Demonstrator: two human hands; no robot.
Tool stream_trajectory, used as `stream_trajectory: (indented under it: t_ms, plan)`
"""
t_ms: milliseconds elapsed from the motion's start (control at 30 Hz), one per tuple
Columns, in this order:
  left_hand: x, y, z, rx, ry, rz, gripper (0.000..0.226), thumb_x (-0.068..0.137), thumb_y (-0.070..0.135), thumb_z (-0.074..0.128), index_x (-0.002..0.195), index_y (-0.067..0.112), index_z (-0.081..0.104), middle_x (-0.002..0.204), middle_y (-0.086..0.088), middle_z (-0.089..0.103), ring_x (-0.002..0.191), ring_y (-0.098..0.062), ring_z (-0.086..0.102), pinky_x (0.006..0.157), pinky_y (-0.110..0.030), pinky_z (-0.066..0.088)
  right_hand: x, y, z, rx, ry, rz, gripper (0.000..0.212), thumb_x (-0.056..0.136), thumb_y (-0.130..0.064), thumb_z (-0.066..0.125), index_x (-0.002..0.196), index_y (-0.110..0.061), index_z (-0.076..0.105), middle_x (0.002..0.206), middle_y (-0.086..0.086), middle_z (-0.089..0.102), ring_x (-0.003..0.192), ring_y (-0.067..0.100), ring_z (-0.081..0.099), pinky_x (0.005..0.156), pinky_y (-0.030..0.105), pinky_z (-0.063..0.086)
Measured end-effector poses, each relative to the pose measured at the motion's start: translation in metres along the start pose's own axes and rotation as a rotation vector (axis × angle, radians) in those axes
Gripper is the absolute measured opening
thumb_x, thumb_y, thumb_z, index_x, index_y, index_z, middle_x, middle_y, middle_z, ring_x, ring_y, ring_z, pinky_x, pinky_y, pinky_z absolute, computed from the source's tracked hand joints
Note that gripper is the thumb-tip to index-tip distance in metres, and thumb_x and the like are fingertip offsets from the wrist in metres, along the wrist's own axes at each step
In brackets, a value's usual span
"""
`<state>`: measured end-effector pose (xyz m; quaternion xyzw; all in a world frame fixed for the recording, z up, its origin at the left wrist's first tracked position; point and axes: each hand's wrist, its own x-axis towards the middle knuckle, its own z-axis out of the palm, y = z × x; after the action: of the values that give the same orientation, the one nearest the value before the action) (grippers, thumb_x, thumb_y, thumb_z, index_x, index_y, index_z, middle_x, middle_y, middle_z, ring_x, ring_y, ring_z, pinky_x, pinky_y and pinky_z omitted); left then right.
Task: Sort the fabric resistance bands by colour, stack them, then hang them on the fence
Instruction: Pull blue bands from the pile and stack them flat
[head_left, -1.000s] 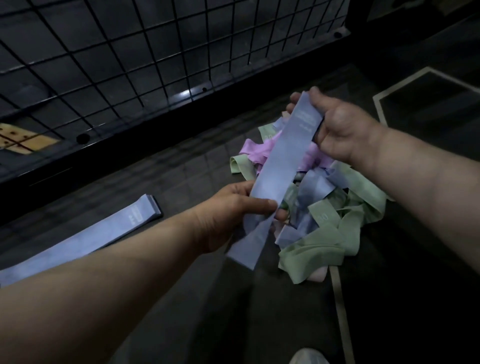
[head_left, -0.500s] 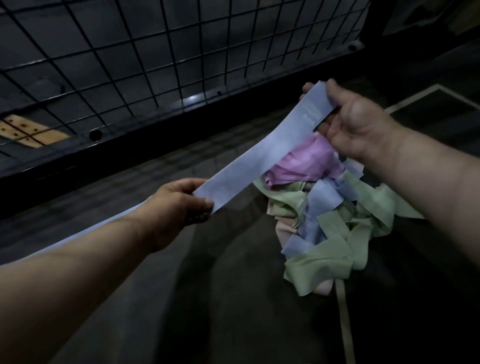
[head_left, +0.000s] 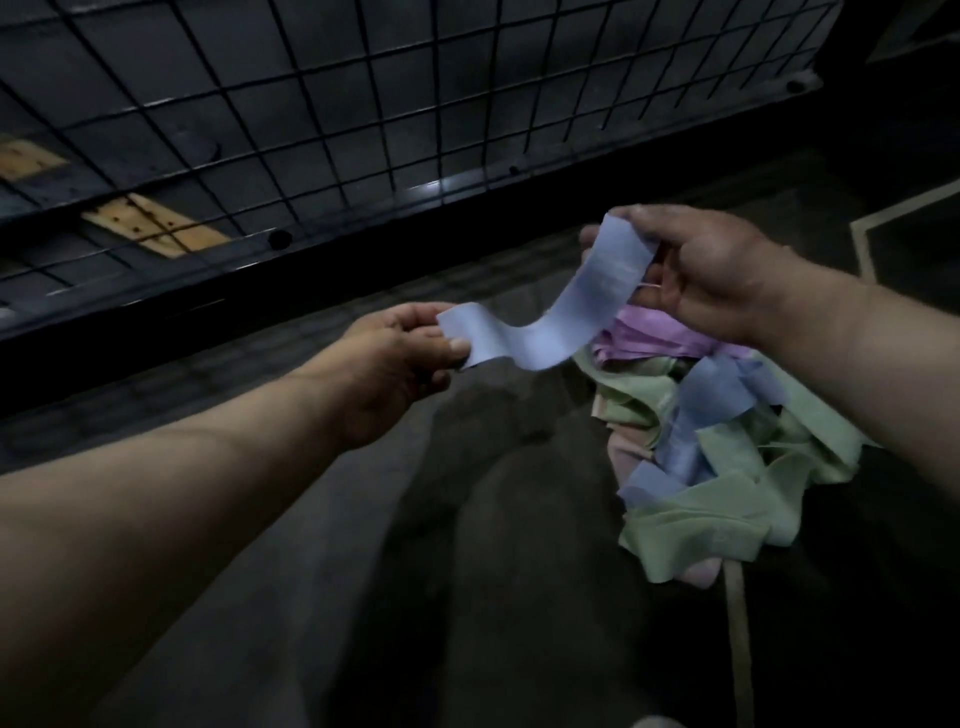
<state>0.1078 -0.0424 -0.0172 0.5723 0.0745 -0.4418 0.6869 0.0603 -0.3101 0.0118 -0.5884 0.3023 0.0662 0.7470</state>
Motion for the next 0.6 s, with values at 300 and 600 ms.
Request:
stream_trajectory:
  t_ms: [300, 600]
  plan:
    - [-0.005, -0.003, -0.009, 0.094, -0.078, 0.007, 0.017, 0.084, 0.0, 0.063, 0.092, 0.012, 0.071, 0.071, -0.001, 0.065, 0.058, -0.008, 0.055, 0.059, -0.022, 0.04, -0.015, 0.028, 0.035, -0.619, -0.339, 0.048, 0.031, 0.097, -0.016, 0.059, 0.128, -0.019, 0.058, 0.123, -0.002, 0.068, 0.101, 0.002, 0.066, 0.064, 0.013, 0.052]
    - [-0.026, -0.032, -0.017, 0.255, -0.144, -0.032, 0.02, 0.07, 0.015, 0.067, 0.089, 0.011, 0.071, 0.08, -0.006, 0.068, 0.075, -0.015, 0.061, 0.074, -0.031, 0.046, -0.017, 0.078, 0.067, -1.265, -0.742, -0.175, 0.041, 0.078, -0.041, 0.08, 0.114, -0.03, 0.064, 0.111, -0.014, 0.067, 0.105, 0.0, 0.062, 0.095, 0.036, 0.051]
